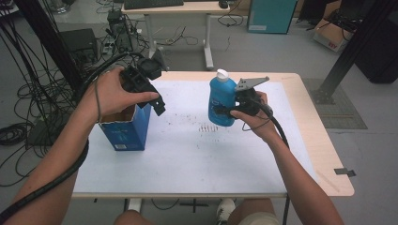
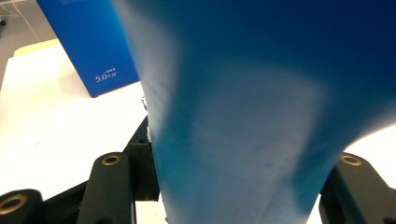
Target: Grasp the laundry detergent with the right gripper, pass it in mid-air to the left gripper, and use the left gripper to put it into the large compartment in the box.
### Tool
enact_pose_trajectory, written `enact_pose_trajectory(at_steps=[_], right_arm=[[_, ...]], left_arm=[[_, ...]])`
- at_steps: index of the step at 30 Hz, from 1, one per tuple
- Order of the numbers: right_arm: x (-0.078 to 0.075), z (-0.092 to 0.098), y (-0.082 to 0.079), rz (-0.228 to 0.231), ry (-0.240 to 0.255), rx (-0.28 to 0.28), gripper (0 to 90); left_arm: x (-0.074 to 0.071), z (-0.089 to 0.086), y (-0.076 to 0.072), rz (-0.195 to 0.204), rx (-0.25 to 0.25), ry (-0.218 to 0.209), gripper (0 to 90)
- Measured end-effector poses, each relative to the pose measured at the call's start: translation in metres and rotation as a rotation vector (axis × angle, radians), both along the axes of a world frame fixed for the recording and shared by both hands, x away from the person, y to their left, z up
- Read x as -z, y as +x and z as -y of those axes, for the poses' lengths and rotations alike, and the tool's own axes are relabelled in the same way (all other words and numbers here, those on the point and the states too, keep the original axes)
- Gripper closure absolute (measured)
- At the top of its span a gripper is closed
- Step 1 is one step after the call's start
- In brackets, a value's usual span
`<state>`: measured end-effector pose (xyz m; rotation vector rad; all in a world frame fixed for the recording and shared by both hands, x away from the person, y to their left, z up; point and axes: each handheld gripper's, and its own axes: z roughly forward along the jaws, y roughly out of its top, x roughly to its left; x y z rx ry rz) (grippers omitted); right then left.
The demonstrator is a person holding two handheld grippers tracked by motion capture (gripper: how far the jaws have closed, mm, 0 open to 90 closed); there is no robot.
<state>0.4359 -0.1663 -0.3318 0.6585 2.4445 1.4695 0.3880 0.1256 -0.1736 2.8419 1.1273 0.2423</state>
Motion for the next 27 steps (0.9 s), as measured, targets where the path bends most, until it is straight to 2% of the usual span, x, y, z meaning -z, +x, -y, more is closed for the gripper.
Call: enact_pose_trajectory(at_steps=[1, 2, 3, 5, 9, 11, 12, 15, 16, 17, 18, 21, 22, 27], right_arm=[[0.0, -0.001, -0.001, 0.002, 0.001, -0.002, 42.3], [0.0, -0.002, -0.002, 0.008, 0.001, -0.01, 42.3], [0.0, -0.004, -0.003, 0.006, 0.008, -0.012, 42.3], [-0.001, -0.008, -0.006, 0.01, 0.006, -0.041, 42.3], [-0.001, -0.018, -0.011, 0.009, -0.001, -0.08, 42.3], [-0.002, -0.023, -0.014, 0.008, 0.001, -0.104, 42.3], [-0.002, -0.027, -0.016, 0.007, 0.001, -0.119, 42.3], [-0.003, -0.033, -0.018, 0.007, 0.005, -0.152, 42.3], [-0.004, -0.035, -0.019, 0.006, 0.006, -0.159, 42.3], [-0.004, -0.035, -0.019, 0.006, 0.006, -0.159, 42.3], [-0.004, -0.039, -0.02, 0.003, 0.003, -0.176, 42.3], [-0.003, -0.045, -0.023, -0.003, 0.002, -0.204, 42.3], [-0.002, -0.047, -0.023, -0.002, 0.002, -0.213, 42.3], [0.0, -0.056, -0.027, -0.011, 0.0, -0.262, 42.2]], left_arm=[[-0.005, 0.001, 0.0, -0.002, 0.01, -0.028, 5.6], [-0.01, 0.003, 0.0, 0.002, 0.019, -0.026, 6.0], [-0.014, 0.006, -0.001, 0.016, 0.029, -0.006, 5.8], [-0.02, 0.011, -0.003, 0.027, 0.056, -0.021, 5.6], [-0.032, 0.022, -0.006, 0.04, 0.132, -0.034, 5.3], [-0.036, 0.03, -0.007, 0.059, 0.185, -0.02, 5.2], [-0.038, 0.033, -0.007, 0.053, 0.204, -0.017, 5.2], [-0.042, 0.041, -0.007, 0.052, 0.261, -0.006, 5.2], [-0.044, 0.046, -0.007, 0.051, 0.278, 0.015, 5.2], [-0.044, 0.046, -0.007, 0.051, 0.278, 0.015, 5.2], [-0.044, 0.05, -0.007, 0.064, 0.297, 0.029, 5.2], [-0.046, 0.056, -0.005, 0.06, 0.325, 0.039, 5.2], [-0.047, 0.058, -0.005, 0.07, 0.339, 0.039, 5.3], [-0.045, 0.067, -0.005, 0.055, 0.398, 0.055, 5.3]])
